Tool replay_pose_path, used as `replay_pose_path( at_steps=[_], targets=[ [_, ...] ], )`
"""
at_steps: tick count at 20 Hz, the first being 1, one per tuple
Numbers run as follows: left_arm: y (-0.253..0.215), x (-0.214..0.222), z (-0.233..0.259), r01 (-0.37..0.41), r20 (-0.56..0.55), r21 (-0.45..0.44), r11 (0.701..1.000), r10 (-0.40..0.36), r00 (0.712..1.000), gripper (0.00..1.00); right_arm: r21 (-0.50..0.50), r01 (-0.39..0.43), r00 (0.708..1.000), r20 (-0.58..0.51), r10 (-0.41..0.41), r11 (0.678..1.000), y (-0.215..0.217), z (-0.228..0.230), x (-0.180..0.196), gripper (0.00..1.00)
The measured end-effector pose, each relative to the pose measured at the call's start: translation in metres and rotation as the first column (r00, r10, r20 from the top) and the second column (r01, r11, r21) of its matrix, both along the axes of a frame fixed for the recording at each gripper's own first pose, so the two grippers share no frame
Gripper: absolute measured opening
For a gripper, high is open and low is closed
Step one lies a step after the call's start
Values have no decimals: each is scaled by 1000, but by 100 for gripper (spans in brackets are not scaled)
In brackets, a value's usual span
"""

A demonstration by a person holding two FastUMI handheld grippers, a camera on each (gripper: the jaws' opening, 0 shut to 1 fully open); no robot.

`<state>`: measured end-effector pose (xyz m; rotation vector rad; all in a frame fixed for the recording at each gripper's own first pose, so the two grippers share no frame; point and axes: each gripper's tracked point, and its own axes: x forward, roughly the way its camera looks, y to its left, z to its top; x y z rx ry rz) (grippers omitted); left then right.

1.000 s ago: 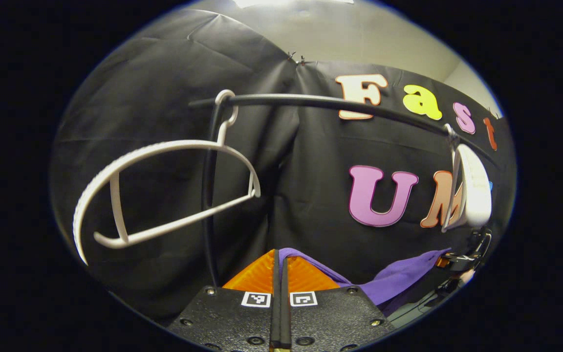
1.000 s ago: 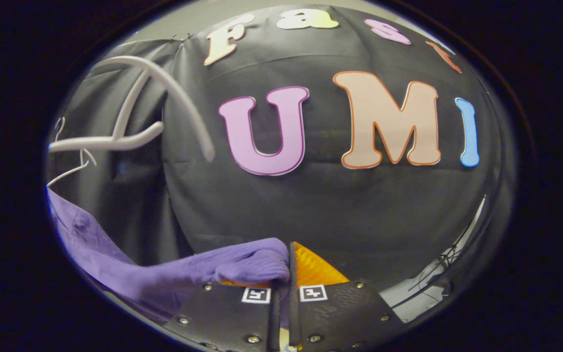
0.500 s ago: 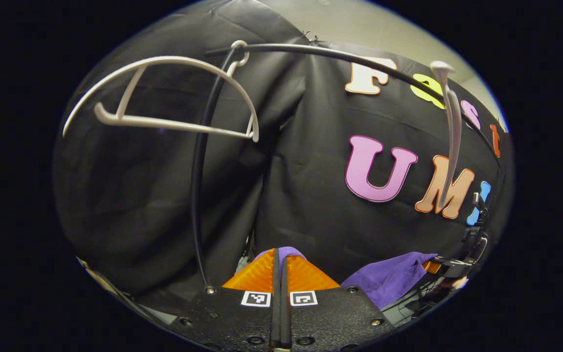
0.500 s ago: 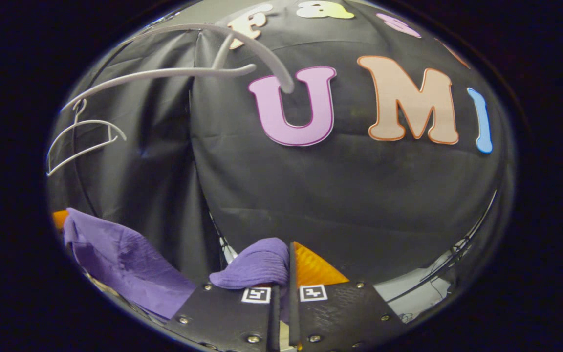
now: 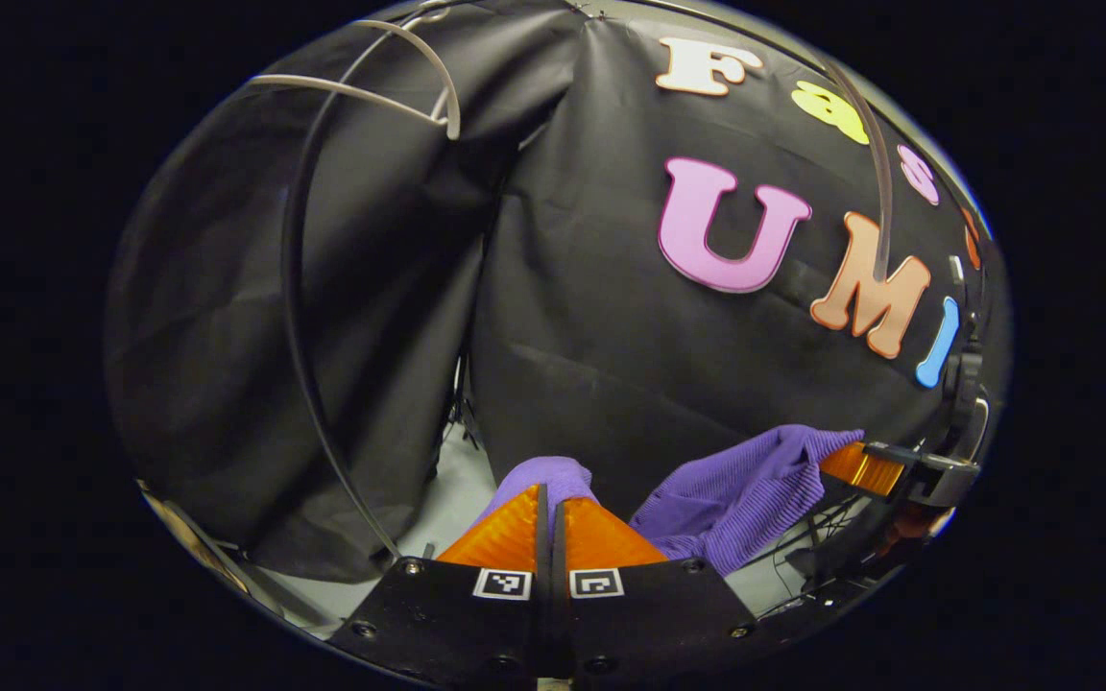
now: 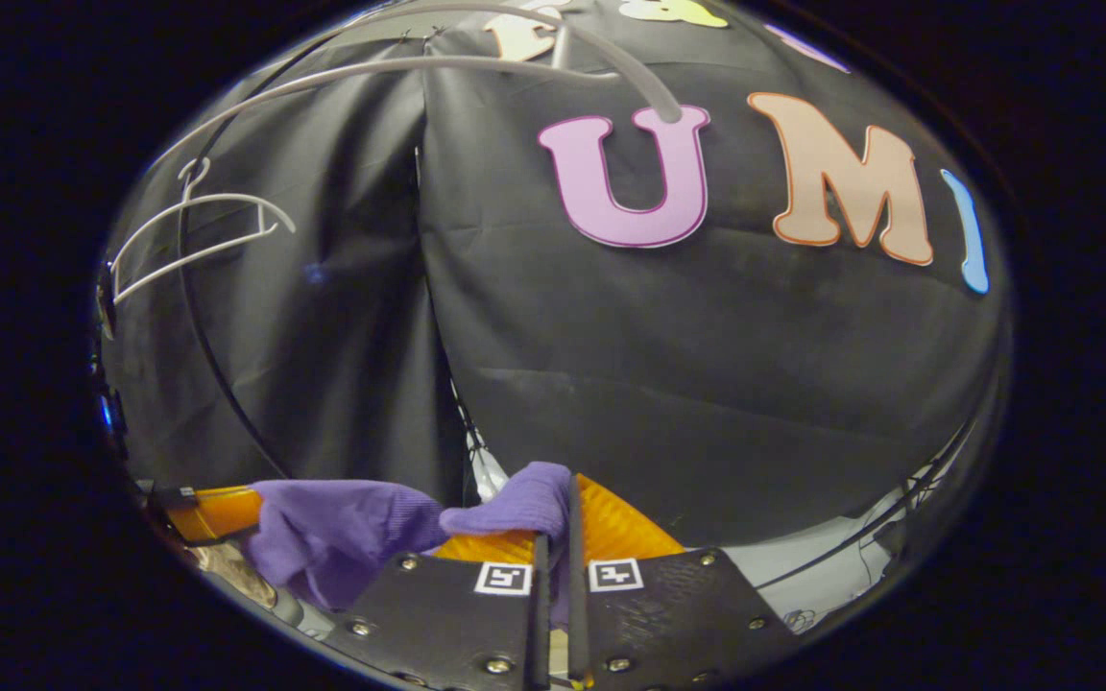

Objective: Grasp the clothes on the hanger with both hands and then place them into the laundry hamper below.

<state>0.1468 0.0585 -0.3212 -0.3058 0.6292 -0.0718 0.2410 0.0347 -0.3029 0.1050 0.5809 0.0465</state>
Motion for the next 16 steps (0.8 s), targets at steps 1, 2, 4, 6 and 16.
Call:
replay_pose_path(
  at_steps=[1,2,4,6,16],
  targets=[
    [-5,-2,-9,13,-15,9,1000,-13,1000,0,-4,-10,1000,-9,10,1000,2,-2,-2,8],
    [-10,-2,-13,28,-27,17,999,-28,999,0,-4,-19,1000,-19,19,1000,4,-5,-3,7],
    [-23,-1,-22,66,-48,32,997,-65,997,1,7,-29,1000,-10,29,1000,6,-1,0,8],
    [-40,-4,-30,127,-75,24,992,-125,989,1,-3,-47,999,-7,47,999,9,0,-3,8],
    [-99,-6,-21,311,-33,-4,950,-311,950,55,26,-4,1000,-6,4,1000,10,1,-6,8]
  ],
)
